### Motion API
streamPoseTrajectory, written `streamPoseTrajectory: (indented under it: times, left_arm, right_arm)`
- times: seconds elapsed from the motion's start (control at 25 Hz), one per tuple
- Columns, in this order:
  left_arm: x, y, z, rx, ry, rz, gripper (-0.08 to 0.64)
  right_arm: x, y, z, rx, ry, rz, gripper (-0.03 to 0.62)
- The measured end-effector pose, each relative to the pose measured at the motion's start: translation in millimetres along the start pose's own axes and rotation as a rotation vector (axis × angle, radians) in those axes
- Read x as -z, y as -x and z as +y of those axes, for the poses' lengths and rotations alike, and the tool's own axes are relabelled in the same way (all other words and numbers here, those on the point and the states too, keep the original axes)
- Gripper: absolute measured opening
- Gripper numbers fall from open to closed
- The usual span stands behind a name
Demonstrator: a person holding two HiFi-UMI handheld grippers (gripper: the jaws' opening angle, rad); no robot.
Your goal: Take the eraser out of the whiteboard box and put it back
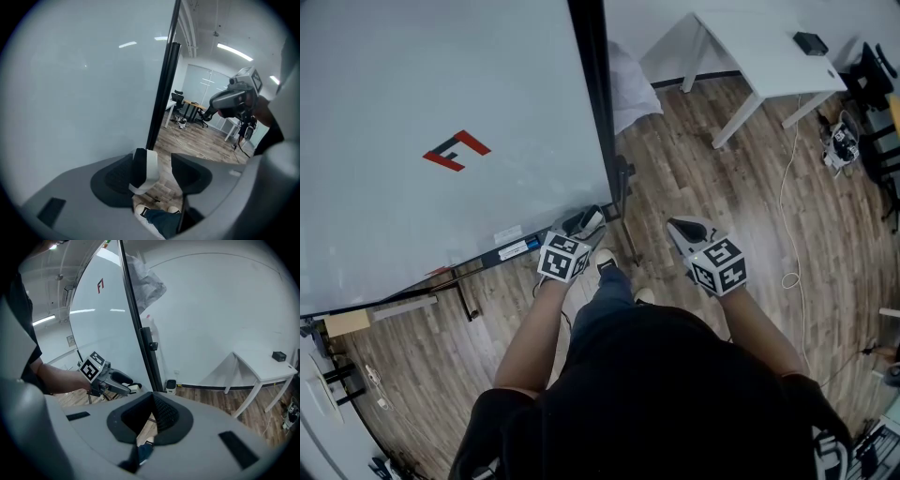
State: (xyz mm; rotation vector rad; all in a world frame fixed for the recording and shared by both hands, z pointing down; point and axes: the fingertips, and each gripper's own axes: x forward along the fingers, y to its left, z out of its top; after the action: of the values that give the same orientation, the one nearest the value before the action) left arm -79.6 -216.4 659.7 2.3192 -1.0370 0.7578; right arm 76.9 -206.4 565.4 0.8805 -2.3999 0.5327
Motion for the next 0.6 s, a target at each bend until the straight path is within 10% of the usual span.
streamPoseTrajectory:
  times: [0.6]
  left_arm:
    - [5,-17,10,-0.005,-0.042,0.049,0.196]
  right_arm:
    - [4,-14,-6,-0.008,-0.006,0.020,-0.006]
